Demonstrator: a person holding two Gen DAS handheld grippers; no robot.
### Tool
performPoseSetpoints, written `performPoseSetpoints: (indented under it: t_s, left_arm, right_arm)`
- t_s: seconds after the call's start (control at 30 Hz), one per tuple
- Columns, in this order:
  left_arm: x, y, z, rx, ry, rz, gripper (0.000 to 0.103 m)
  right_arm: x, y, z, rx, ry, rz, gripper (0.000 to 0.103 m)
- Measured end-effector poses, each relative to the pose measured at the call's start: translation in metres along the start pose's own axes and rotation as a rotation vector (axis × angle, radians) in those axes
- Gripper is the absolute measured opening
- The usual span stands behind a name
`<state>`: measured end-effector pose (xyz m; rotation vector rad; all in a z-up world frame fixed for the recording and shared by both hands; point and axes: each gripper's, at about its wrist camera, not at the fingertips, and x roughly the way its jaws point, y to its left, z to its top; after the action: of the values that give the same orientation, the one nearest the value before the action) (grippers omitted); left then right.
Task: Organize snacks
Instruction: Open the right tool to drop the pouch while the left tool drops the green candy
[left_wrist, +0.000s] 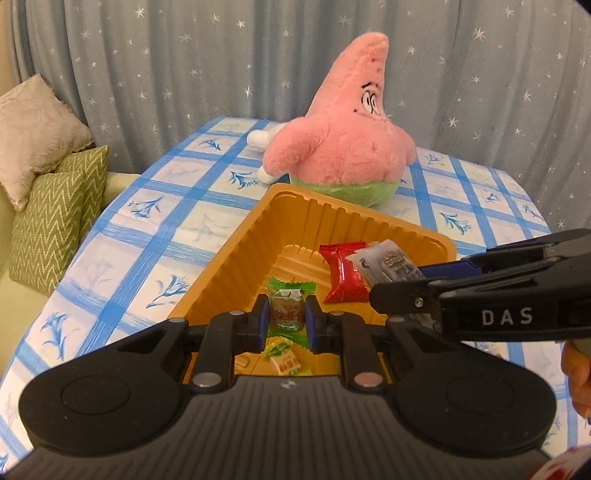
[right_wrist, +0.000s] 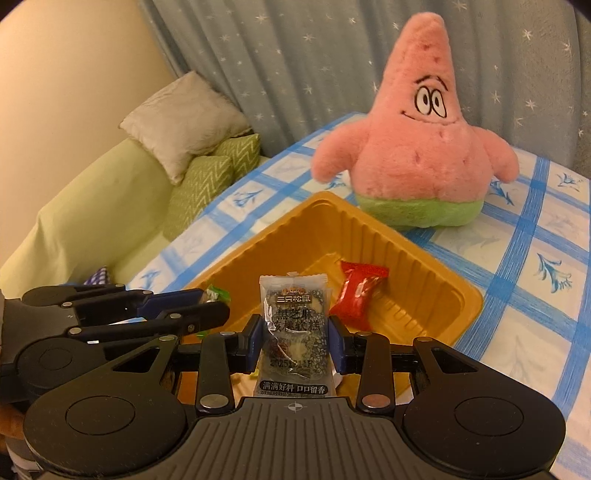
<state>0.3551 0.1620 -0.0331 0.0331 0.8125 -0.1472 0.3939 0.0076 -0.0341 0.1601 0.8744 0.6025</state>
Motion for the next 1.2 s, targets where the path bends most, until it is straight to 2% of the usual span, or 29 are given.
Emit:
performPoseSetpoints:
  t_s: [0.23, 0.53, 0.73, 0.87, 1.2]
  left_arm:
    - [0.025, 0.003, 0.003, -0.008, 0.031, 0.002, 0.018]
    - [0.036, 0.004, 0.003, -0.015, 0.046, 0.006, 0.018]
    - [0.038, 0.004, 0.004, -0.02, 0.049, 0.004, 0.018]
    - [0.038, 0.004, 0.004, -0.018, 0.047, 0.002, 0.018]
    - [0.041, -0.001, 0.009, -0.014, 0.039, -0.005, 0.018]
  right_arm:
    - [0.026, -0.015, 0.004, -0.003, 0.032, -0.031, 0.037]
    - [0.043, -0.024, 0.003, -0.012, 0.058, -0.03, 0.038]
    - [0.045, -0.025, 0.004, 0.006, 0.065, -0.016, 0.039]
    - [0.038, -0.029, 0.006, 0.045, 0.041, -0.01, 0.047]
    - [0.031, -0.037, 0.004, 0.056, 0.043, -0.032, 0.047]
